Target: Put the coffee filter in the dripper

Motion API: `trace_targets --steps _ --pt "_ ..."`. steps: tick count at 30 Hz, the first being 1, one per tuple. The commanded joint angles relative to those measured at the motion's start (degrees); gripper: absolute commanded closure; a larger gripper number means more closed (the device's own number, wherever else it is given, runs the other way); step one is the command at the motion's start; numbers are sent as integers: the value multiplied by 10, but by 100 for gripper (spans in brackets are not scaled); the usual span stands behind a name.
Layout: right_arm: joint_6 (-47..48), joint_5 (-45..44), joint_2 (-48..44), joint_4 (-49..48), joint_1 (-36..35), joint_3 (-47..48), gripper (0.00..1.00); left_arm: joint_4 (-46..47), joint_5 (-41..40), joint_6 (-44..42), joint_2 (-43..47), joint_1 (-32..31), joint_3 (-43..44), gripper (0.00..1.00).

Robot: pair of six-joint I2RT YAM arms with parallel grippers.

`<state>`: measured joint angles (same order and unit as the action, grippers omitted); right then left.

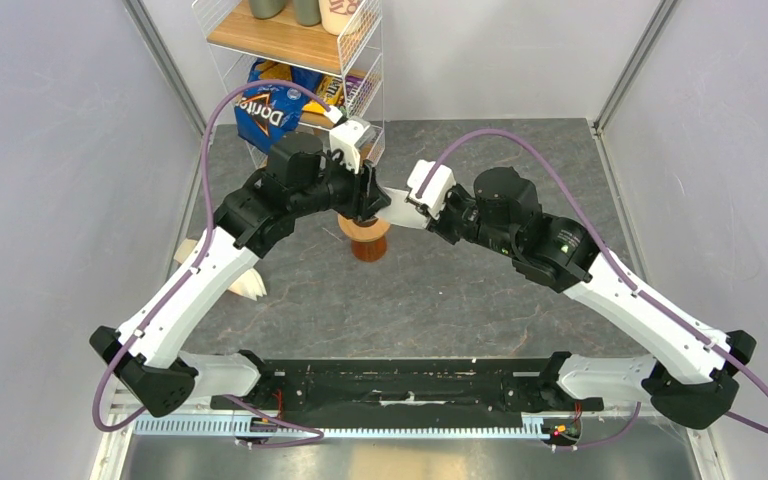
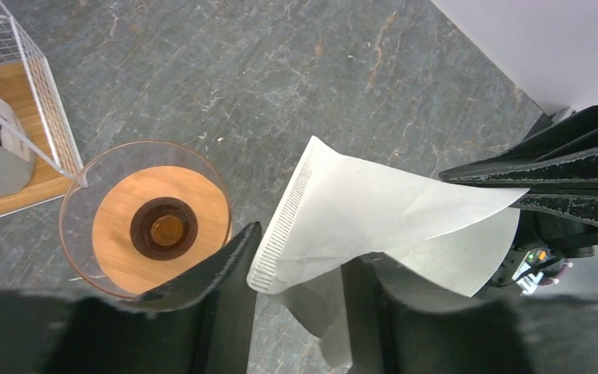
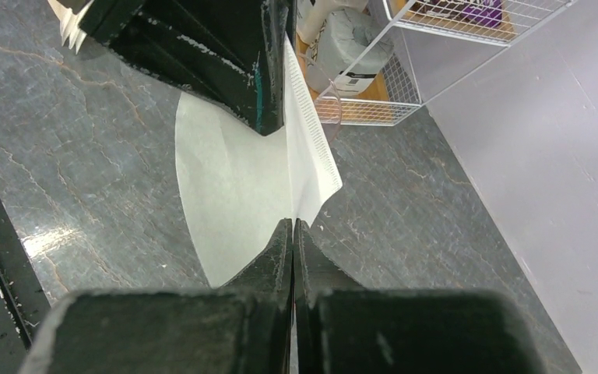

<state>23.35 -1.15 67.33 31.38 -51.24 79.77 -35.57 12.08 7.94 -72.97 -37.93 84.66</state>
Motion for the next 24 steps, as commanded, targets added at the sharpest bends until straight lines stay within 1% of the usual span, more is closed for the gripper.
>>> trace_targets --steps 1,2,4,7,9,13,15,17,18,19,22,24 --pt "-8 15 -13 -11 -1 14 100 31 40 -13 14 5 -7 56" --pt "-11 15 -12 -15 -1 15 100 31 54 -12 12 5 -7 59" --pt "-14 -5 -7 -20 -1 18 100 31 75 -9 10 5 -8 61" --pt "-22 -24 -2 -26 -1 23 100 38 87 -13 11 4 -12 62" --pt "-29 -30 -1 -29 -1 23 100 39 84 -14 12 4 -11 62" --pt "-35 -24 -1 -32 -1 22 100 43 70 -8 12 4 -12 71" --pt "-34 -22 -2 -34 -1 21 100 46 70 -4 12 4 -13 77" --pt "-34 -26 -1 -35 -1 21 100 48 68 0 14 3 -14 88" --pt "-34 -28 -1 -36 -1 20 100 48 63 3 14 4 -14 95" --pt "-36 -31 -1 -38 -1 20 100 49 60 7 14 4 -15 98" --pt "-47 -33 2 -39 -1 21 100 56 60 19 15 3 -18 98" --pt "-56 -36 3 -41 -1 20 100 75 74 28 23 3 -32 97"
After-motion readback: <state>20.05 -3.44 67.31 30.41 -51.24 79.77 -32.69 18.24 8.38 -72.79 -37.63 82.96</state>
